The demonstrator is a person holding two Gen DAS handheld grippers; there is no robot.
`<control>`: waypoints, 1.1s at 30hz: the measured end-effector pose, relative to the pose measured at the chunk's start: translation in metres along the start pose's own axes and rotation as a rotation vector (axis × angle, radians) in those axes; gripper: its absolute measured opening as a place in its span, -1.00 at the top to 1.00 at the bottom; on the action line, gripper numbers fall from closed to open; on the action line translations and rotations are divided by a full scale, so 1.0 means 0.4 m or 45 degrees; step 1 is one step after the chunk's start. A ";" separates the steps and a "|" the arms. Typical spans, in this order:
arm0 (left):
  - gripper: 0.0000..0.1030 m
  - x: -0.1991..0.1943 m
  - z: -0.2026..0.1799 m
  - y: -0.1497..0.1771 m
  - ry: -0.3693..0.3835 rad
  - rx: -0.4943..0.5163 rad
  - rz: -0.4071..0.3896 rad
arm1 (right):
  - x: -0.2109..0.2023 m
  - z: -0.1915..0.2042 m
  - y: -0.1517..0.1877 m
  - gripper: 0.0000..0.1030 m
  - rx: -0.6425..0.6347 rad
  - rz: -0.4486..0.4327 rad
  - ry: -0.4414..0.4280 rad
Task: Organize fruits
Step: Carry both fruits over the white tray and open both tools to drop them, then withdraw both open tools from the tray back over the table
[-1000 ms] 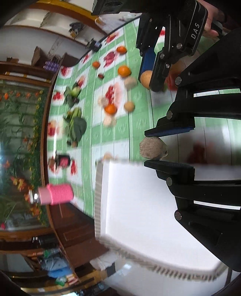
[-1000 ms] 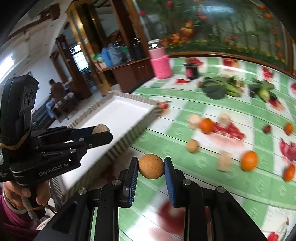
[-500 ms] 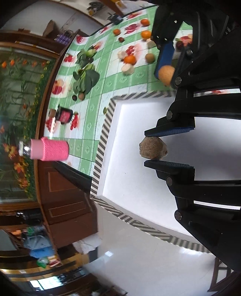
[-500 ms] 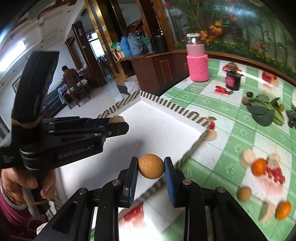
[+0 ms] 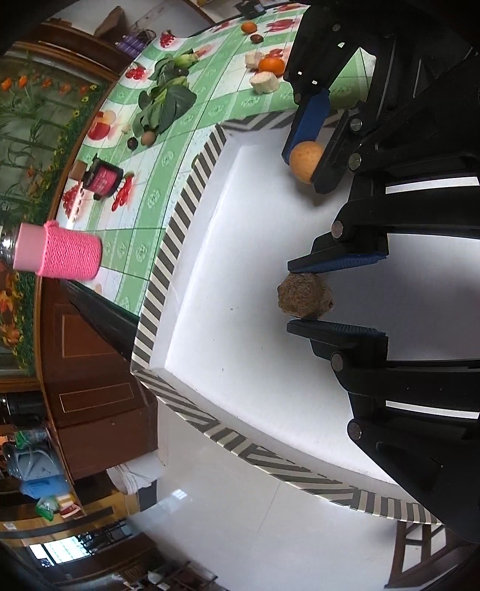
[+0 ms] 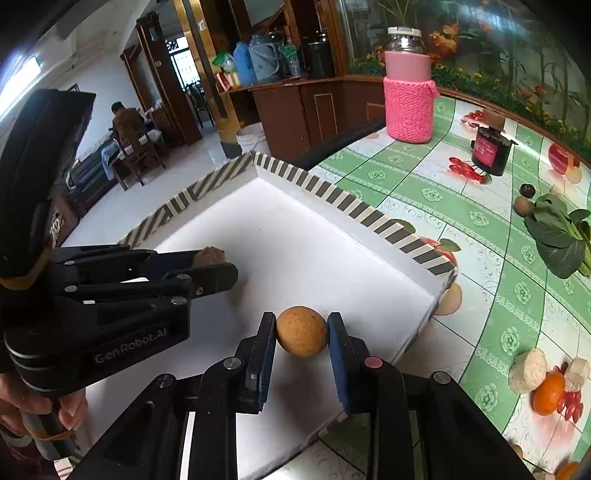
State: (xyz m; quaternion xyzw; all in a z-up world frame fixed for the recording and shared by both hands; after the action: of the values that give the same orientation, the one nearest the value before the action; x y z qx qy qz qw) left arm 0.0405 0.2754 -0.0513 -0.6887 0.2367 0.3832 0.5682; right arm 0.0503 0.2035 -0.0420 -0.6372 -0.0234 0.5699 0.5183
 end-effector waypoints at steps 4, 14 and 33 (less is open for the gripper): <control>0.52 0.009 0.017 0.002 -0.024 -0.029 0.003 | 0.005 -0.002 -0.001 0.47 -0.007 -0.011 0.016; -0.38 -0.004 0.021 0.008 0.062 -0.119 -0.006 | -0.047 0.012 0.007 0.24 0.007 -0.050 0.018; -0.38 -0.249 -0.232 0.070 0.126 0.100 -0.318 | -0.393 -0.146 0.168 0.24 0.172 -0.251 0.217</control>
State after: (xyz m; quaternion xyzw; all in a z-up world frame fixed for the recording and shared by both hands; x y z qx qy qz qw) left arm -0.0160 0.1681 0.0171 -0.7082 0.1915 0.2654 0.6255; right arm 0.0015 0.0380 0.0111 -0.6415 -0.0035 0.4605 0.6135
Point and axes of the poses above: each gripper's, at about its wrist camera, not at the fingertips, and x roughly the way its jaws point, z to its left, y to its underside, the point moved 10 cm from there along x, roughly the way its jaws point, and after that the axes turned 6 degrees about -z, right-handed, at the moved point
